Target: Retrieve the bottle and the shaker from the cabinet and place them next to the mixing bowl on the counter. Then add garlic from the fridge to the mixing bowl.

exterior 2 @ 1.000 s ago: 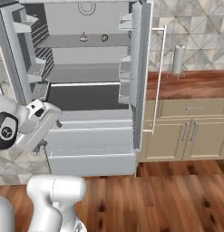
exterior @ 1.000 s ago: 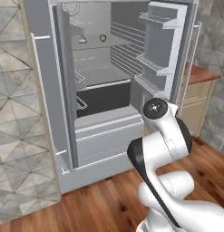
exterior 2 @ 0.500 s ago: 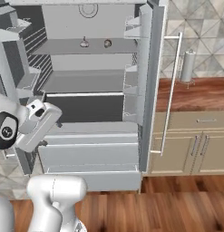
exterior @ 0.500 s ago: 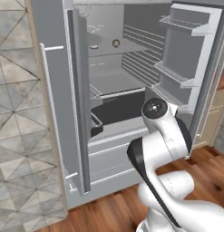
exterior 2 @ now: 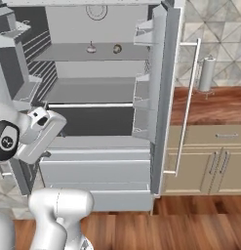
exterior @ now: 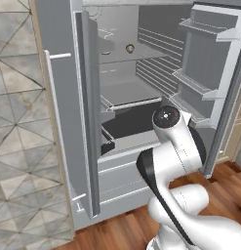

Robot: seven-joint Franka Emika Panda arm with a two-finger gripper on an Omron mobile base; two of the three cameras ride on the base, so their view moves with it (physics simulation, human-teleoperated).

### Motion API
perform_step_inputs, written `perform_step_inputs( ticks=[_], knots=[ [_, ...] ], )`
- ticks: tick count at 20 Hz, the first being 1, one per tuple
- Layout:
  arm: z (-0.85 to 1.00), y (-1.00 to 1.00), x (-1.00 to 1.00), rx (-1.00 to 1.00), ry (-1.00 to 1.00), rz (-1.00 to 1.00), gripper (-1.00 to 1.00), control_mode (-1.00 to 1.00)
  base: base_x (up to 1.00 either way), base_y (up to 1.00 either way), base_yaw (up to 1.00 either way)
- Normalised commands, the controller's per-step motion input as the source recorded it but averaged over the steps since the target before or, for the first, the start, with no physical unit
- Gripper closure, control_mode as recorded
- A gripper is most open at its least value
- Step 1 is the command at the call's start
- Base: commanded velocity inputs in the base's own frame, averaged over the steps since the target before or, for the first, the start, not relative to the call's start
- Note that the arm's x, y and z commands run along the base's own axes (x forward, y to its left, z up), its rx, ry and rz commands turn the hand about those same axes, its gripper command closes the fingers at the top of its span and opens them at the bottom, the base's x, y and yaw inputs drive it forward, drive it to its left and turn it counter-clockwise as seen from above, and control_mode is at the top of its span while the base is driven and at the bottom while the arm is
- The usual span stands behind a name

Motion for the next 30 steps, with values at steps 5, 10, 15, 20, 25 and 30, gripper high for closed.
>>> perform_step_inputs(
  ticks=[5, 10, 15, 20, 25, 30],
  knots=[
    [0.00, 0.00, 0.00, 0.00, 0.00, 0.00, -1.00, 1.00, 0.25, -0.36, 0.04],
    [0.00, 0.00, 0.00, 0.00, 0.00, 0.00, -1.00, 1.00, 0.40, -0.12, 0.01],
    [0.00, 0.00, 0.00, 0.00, 0.00, 0.00, -1.00, 1.00, 0.52, 0.00, 0.00],
    [0.00, 0.00, 0.00, 0.00, 0.00, 0.00, -1.00, 1.00, 0.42, -0.13, 0.00],
    [0.00, 0.00, 0.00, 0.00, 0.00, 0.00, -1.00, 1.00, 0.40, -0.12, 0.00],
    [0.00, 0.00, 0.00, 0.00, 0.00, 0.00, -1.00, 1.00, 0.42, -0.18, 0.00]
  ],
)
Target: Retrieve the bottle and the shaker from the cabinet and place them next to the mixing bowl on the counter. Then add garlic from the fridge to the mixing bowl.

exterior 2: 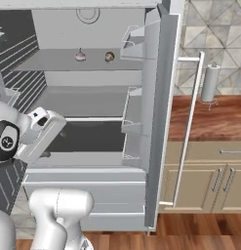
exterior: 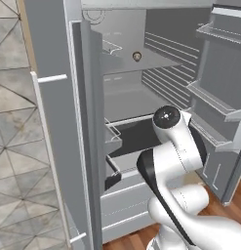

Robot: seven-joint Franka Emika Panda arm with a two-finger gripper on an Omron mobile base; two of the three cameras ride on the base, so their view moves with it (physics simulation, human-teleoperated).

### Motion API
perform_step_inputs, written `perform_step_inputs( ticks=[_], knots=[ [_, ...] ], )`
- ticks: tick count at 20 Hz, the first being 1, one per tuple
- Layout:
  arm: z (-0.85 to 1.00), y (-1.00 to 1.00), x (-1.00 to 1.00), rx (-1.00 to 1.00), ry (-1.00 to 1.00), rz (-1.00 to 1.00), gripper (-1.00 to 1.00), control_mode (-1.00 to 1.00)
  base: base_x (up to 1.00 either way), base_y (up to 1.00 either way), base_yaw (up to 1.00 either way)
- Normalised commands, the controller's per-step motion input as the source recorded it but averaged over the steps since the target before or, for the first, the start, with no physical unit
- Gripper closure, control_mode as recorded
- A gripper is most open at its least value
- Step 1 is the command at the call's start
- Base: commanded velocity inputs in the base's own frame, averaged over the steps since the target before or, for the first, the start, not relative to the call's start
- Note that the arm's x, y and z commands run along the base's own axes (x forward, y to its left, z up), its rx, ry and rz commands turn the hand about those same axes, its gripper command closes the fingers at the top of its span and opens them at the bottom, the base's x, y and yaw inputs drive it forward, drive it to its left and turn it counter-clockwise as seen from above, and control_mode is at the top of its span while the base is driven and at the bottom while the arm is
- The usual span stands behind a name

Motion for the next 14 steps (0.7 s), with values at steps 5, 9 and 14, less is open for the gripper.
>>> perform_step_inputs(
  ticks=[5, 9, 14],
  knots=[
    [0.00, 0.00, 0.00, 0.00, 0.00, 0.00, -1.00, 1.00, 0.36, -0.26, 0.00],
    [0.00, 0.00, 0.00, 0.00, 0.00, 0.00, -1.00, 1.00, 0.28, -0.26, 0.00],
    [0.00, 0.00, 0.00, 0.00, 0.00, 0.00, -1.00, 1.00, 0.43, -0.07, 0.00]
  ],
)
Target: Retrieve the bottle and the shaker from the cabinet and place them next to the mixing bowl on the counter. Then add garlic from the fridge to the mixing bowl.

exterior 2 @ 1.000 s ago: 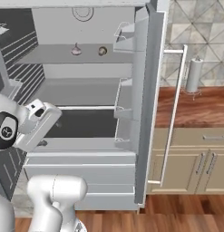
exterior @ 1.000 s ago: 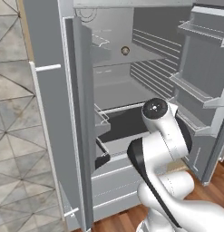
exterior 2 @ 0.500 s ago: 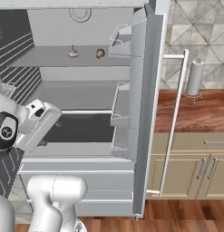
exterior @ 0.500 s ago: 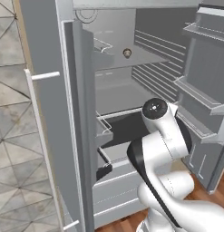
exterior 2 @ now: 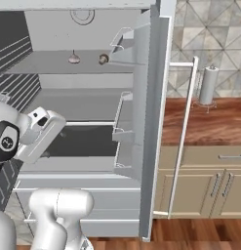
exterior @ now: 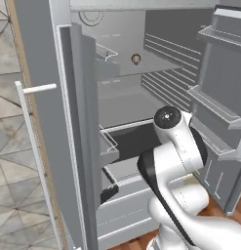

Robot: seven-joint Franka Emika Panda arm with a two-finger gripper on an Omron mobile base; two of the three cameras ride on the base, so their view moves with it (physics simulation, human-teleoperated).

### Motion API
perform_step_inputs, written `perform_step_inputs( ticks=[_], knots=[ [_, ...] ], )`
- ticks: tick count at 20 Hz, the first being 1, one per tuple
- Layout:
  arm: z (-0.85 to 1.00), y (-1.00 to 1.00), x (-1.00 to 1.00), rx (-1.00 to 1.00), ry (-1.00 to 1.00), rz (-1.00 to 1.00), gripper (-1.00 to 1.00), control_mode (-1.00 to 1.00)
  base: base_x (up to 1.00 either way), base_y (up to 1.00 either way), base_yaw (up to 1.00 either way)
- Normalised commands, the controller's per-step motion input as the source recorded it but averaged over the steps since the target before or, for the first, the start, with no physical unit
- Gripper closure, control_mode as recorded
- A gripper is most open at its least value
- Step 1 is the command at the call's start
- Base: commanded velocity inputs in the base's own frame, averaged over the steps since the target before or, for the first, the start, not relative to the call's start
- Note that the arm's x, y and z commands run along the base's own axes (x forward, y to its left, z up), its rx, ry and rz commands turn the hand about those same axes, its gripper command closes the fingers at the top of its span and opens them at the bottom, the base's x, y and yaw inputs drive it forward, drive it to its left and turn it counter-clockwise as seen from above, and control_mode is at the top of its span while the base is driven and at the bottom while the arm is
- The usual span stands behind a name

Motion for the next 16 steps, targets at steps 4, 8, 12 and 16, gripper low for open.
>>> perform_step_inputs(
  ticks=[4, 8, 12, 16],
  knots=[
    [0.00, 0.00, 0.00, 0.00, 0.00, 0.00, -1.00, 1.00, 0.52, 0.00, 0.00],
    [0.00, 0.00, 0.00, 0.00, 0.00, 0.00, -1.00, 1.00, 0.38, 0.00, 0.00],
    [0.00, 0.00, 0.00, 0.00, 0.00, 0.00, -1.00, 1.00, 0.36, 0.00, 0.00],
    [0.13, 0.00, 0.32, 0.03, 0.00, 0.00, -1.00, -1.00, 0.11, 0.00, 0.00]
  ],
)
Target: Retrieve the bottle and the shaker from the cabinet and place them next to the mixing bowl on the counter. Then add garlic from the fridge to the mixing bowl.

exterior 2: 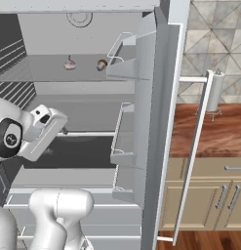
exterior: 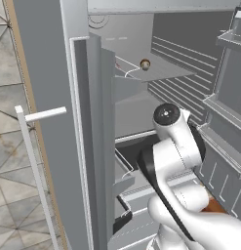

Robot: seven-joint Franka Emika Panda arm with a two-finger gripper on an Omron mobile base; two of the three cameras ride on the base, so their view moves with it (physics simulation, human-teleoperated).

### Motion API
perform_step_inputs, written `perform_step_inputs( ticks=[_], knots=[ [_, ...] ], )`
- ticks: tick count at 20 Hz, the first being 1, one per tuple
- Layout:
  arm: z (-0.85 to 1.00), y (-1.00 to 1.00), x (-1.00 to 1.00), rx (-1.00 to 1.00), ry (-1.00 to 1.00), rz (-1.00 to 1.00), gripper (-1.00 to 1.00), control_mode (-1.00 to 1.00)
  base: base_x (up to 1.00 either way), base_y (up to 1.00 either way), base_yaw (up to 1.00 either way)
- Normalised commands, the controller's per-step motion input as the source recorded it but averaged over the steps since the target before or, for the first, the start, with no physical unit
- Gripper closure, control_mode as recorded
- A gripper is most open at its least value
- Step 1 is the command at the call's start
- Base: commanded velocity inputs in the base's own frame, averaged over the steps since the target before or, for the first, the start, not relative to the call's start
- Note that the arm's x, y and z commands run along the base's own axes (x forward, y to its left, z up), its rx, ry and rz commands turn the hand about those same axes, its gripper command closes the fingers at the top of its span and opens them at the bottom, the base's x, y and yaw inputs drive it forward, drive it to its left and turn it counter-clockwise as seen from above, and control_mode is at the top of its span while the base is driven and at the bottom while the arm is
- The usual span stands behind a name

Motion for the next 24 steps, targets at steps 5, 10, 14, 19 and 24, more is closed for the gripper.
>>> perform_step_inputs(
  ticks=[5, 10, 14, 19, 24],
  knots=[
    [0.22, 0.00, 0.40, 0.05, 0.00, 0.03, -1.00, -1.00, 0.00, 0.00, 0.00],
    [0.37, 0.00, -0.04, 0.04, -0.12, 0.06, -1.00, -1.00, 0.00, 0.00, 0.00],
    [0.38, 0.00, -0.39, 0.11, -0.27, 0.19, -1.00, -1.00, 0.00, 0.00, 0.00],
    [0.21, 0.00, -0.17, 0.21, -0.24, 0.27, -1.00, -1.00, 0.00, 0.00, 0.00],
    [0.29, -0.01, 0.00, 0.18, -0.11, 0.28, -1.00, -1.00, 0.00, 0.00, 0.00]
  ],
)
